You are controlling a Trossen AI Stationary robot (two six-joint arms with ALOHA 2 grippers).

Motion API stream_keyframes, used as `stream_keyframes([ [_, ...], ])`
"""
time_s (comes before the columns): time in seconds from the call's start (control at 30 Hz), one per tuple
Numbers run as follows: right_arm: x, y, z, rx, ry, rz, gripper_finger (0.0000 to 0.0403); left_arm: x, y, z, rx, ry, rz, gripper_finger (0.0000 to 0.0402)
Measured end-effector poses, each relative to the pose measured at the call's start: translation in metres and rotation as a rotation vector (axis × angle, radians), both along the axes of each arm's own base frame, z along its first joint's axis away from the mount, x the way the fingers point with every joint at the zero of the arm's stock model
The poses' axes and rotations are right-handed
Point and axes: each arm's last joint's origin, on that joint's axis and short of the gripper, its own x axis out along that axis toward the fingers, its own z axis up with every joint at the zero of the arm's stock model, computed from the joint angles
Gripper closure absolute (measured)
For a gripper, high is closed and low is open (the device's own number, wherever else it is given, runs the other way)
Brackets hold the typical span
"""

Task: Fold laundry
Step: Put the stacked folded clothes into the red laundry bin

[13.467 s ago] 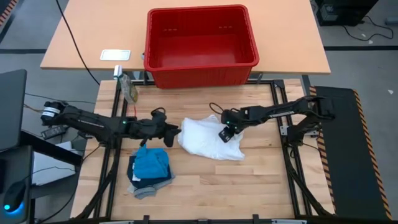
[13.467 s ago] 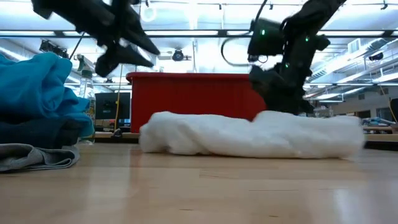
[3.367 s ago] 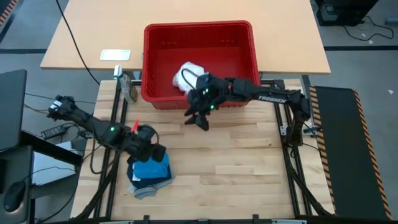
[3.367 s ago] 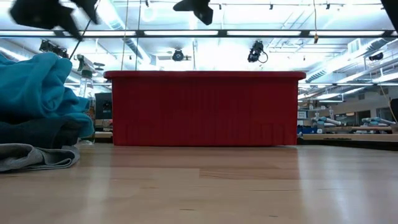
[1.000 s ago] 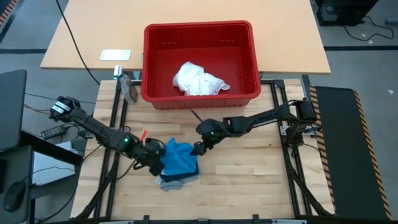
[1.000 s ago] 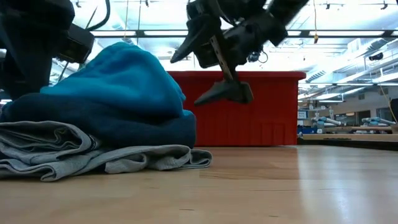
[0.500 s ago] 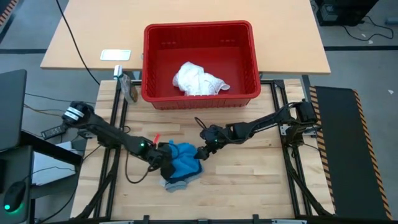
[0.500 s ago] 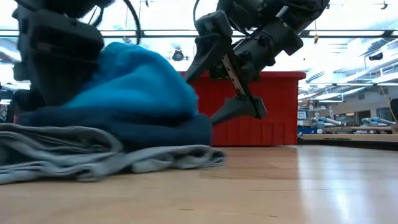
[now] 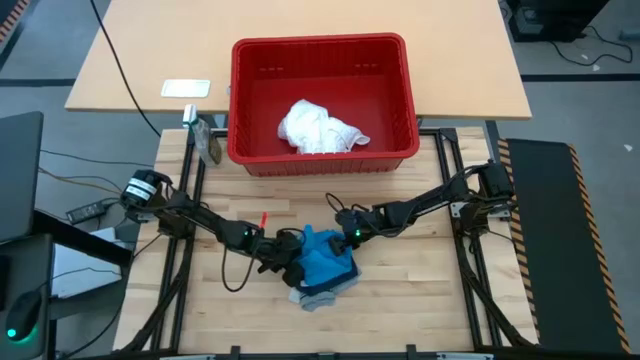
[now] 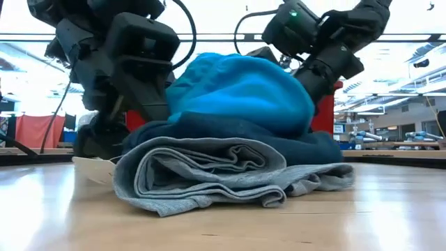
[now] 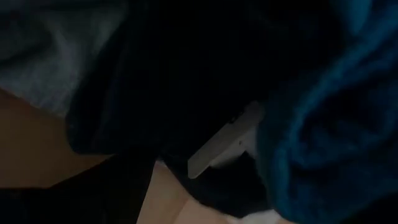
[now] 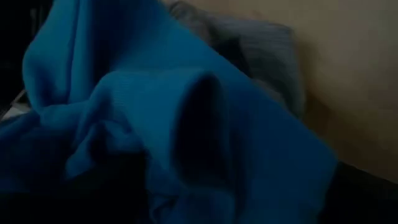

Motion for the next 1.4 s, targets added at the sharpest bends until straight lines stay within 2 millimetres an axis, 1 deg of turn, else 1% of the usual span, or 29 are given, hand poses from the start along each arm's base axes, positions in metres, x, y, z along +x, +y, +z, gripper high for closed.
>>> stream_keyframes([
  [0.1,-0.006,0.004,-0.007,0.036,-0.032,0.02,0.0043,0.006,0.002,-0.002,0.046,-0.069,0.023,0.0061],
  [0.2,-0.007,0.006,-0.008,0.106,-0.075,0.01,0.007,0.013,-0.001,-0.003,0.113,-0.17,0.009,0.0066],
  [0.27,-0.005,0.007,-0.007,0.15,-0.091,0.003,0.009,0.016,-0.002,-0.005,0.113,-0.197,0.005,0.0072],
  [0.37,-0.004,0.008,-0.005,0.166,-0.092,-0.003,0.0118,0.02,-0.002,-0.009,0.116,-0.228,0.007,0.008],
  [0.47,-0.006,0.007,-0.007,0.165,-0.055,-0.009,0.0147,0.024,0.0,-0.014,0.116,-0.249,0.019,0.0094],
  [0.57,-0.008,0.007,-0.009,0.164,-0.012,-0.006,0.0184,0.026,0.002,-0.018,0.129,-0.253,0.027,0.012],
  [0.7,-0.01,0.007,-0.01,0.172,0.021,-0.006,0.0238,0.026,0.0,-0.023,0.181,-0.253,0.034,0.0165],
  [0.83,-0.01,0.007,-0.01,0.181,0.02,0.005,0.0282,0.026,0.001,-0.023,0.195,-0.26,0.034,0.0211],
  [0.93,-0.008,0.003,-0.01,0.205,-0.004,0.019,0.031,0.028,0.002,-0.021,0.208,-0.298,0.024,0.0241],
  [1.07,-0.005,-0.006,-0.008,0.253,-0.034,0.039,0.0315,0.029,0.004,-0.017,0.211,-0.32,0.029,0.0273],
  [1.2,-0.002,-0.011,-0.005,0.281,-0.049,0.054,0.0315,0.029,0.006,-0.01,0.206,-0.338,0.029,0.0295],
  [1.3,0.002,-0.013,0.0,0.298,-0.089,0.071,0.0315,0.027,0.008,0.002,0.209,-0.347,0.034,0.0306],
  [1.4,0.005,-0.012,0.007,0.323,-0.129,0.092,0.0315,0.021,0.009,0.021,0.195,-0.357,0.035,0.0317],
])
